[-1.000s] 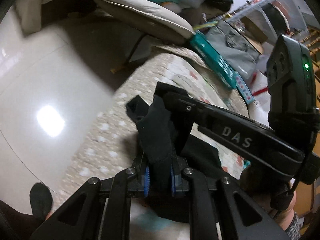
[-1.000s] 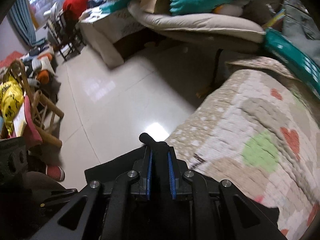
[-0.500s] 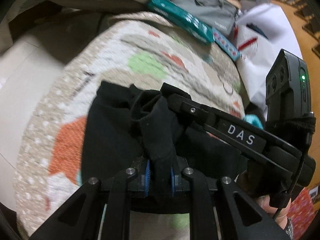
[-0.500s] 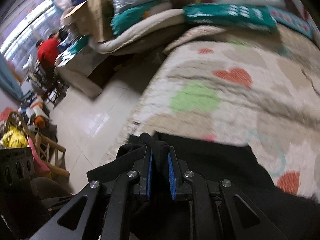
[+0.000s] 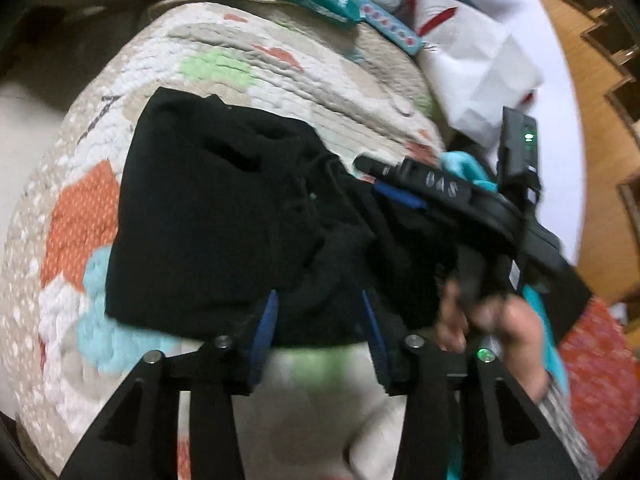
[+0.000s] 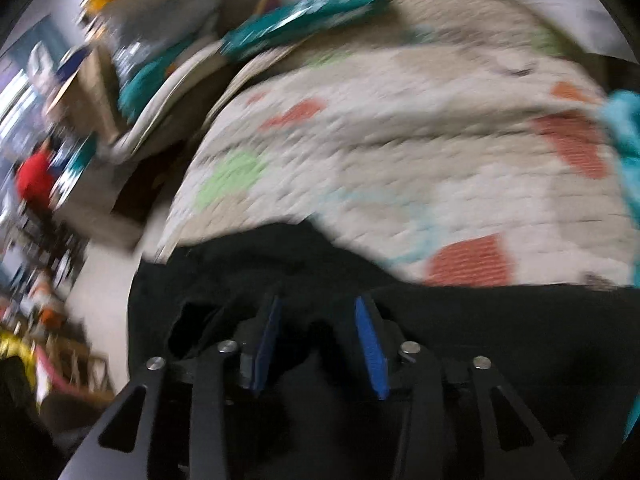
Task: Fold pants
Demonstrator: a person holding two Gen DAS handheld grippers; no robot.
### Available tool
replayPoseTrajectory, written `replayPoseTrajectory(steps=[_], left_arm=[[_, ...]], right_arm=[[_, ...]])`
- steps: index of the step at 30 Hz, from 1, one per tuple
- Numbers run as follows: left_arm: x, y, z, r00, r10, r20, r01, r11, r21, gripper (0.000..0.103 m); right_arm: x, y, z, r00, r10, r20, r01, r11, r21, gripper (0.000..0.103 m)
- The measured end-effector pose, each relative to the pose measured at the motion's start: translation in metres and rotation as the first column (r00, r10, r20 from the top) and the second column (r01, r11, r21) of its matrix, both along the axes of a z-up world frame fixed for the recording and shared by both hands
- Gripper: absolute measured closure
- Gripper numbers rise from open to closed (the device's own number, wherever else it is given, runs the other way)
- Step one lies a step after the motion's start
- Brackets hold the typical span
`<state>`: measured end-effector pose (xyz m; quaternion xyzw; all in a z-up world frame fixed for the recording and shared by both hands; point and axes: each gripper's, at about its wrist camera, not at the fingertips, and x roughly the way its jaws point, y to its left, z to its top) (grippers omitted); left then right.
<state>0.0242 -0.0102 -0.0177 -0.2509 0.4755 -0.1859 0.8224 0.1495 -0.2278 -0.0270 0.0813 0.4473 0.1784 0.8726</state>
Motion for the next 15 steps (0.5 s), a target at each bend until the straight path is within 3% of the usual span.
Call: replayPoseTrajectory(steps=[2, 4, 7, 10, 12, 15], left_arm=[[-0.012, 0.015, 0.008, 0.999, 0.012, 0.03, -0.011, 1.0, -0.024, 0.058], [-0.017, 0.033, 0.011, 0.996, 0.071, 0.049, -0.07, 0.997, -0.019, 0.058], [-0.012, 0.057, 0.003, 0.986, 0.167, 0.011, -0.167, 0.985, -0.035, 0.058], [-0.009, 0.077, -0.011, 0.971, 0.236, -0.036, -0.237, 0.971, -0.041, 0.058], [-0.007, 0.085, -0.017, 0.964, 0.261, -0.055, -0.263, 0.964, -0.039, 0.058], [-0.003, 0.093, -0.017, 0.958, 0.279, -0.061, -0.281, 0.959, -0.044, 0.058]], right_arm=[[-0.008, -0.011, 0.018, 0.997, -0.058, 0.06, 0.057, 0.998, 0.02, 0.058], [-0.017, -0.011, 0.036, 0.993, -0.06, 0.099, 0.05, 0.994, 0.1, 0.058], [-0.028, 0.008, 0.048, 0.996, 0.049, 0.07, -0.067, 0.957, 0.284, 0.058], [-0.03, 0.044, 0.035, 0.983, 0.184, -0.006, -0.167, 0.905, 0.391, 0.058], [-0.028, 0.061, 0.019, 0.971, 0.23, -0.066, -0.184, 0.895, 0.405, 0.058], [-0.025, 0.07, -0.003, 0.979, 0.166, -0.117, -0.133, 0.959, 0.249, 0.06]])
